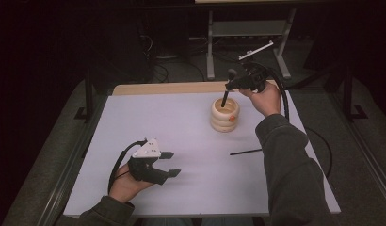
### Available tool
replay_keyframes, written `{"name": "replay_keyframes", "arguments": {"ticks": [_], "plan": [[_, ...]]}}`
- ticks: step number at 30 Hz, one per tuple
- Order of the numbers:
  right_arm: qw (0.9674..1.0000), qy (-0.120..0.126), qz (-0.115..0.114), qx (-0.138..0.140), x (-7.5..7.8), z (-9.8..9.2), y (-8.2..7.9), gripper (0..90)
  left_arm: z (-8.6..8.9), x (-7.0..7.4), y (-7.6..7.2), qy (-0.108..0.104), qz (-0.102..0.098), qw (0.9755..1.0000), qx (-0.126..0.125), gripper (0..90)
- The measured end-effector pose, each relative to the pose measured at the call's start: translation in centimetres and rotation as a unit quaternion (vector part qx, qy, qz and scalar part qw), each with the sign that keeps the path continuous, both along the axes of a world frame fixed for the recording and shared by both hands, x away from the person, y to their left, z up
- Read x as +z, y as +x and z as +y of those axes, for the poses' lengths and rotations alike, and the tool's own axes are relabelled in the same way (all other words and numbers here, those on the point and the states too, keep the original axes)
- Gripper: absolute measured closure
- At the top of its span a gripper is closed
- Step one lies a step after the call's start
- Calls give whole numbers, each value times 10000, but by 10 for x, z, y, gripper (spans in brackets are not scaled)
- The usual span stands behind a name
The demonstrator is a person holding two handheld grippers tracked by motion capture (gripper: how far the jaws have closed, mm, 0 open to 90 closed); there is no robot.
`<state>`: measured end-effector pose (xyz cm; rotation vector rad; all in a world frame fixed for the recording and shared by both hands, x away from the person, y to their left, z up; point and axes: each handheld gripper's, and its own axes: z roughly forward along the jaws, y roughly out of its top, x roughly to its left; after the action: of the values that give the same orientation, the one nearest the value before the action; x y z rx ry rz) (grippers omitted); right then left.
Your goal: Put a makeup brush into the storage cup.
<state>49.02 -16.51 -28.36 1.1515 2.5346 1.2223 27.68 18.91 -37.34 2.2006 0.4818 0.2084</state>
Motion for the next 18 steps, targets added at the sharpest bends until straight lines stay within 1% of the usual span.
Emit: {"name": "replay_keyframes", "arguments": {"ticks": [2, 3, 6, 8, 16, 18], "plan": [[10000, -4, 11, -10, -3, 0, 0, 762, 1, 0, 0, -7, 1, 10000, 5, 362], [10000, -12, 15, -23, -5, 0, 0, 762, 0, 0, 0, -84, 26, 10000, 44, 361], [10000, -6, 40, -47, -10, -2, 1, 763, 0, 0, 0, -31, 27, 10000, 24, 357], [9999, 6, 97, -69, -13, -3, 1, 762, 0, -1, 0, -28, 9, 10000, 19, 354], [9999, -46, 88, -62, -18, -2, 1, 762, -1, -1, 0, -20, 20, 10000, 22, 346], [9999, -23, 109, -74, -19, -1, 1, 762, 0, -1, 0, -6, 22, 10000, 15, 345]]}}
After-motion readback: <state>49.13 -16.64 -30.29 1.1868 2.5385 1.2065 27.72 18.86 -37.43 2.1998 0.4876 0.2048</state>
